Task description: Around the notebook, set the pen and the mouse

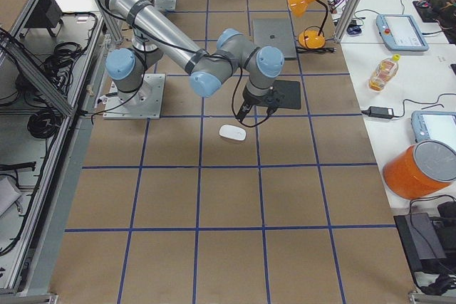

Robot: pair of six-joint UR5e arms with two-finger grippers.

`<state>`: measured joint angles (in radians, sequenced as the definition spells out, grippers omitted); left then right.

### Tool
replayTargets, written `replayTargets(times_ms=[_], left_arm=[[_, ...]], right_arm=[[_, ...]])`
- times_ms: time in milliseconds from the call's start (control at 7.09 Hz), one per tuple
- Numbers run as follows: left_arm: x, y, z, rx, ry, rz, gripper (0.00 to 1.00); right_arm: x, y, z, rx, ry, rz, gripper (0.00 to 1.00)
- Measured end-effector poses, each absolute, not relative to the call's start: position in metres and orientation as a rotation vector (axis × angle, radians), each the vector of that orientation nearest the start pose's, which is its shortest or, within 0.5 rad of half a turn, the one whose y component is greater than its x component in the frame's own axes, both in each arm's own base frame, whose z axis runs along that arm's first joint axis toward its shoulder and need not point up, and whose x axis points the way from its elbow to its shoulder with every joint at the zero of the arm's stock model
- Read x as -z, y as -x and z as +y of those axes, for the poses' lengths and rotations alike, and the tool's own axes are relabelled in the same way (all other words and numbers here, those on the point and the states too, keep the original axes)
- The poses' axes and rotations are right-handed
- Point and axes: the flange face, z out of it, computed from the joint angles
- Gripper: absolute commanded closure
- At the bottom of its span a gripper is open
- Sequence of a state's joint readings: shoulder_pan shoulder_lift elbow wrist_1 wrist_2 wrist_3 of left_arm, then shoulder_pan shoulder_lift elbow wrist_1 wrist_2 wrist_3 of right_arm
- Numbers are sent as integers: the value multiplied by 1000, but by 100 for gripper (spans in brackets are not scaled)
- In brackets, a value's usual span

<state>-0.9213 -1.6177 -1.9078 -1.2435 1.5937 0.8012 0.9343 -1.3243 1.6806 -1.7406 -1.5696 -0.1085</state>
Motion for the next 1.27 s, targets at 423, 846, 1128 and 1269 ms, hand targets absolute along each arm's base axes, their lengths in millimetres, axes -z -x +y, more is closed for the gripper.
replayTargets(times_ms=[423,846,1128,1269], left_arm=[[-222,-205,-420,-50,-199,3133,0],[-175,-212,-422,-75,-177,3147,62],[-167,-217,-425,-55,-174,3133,100],[-167,-217,-426,-49,-173,3129,100]], right_arm=[[-262,218,-511,-152,-812,2997,0],[-221,202,-484,-115,-815,3036,0],[-207,197,-476,-159,-813,3028,0],[-203,197,-474,-171,-814,3025,0]])
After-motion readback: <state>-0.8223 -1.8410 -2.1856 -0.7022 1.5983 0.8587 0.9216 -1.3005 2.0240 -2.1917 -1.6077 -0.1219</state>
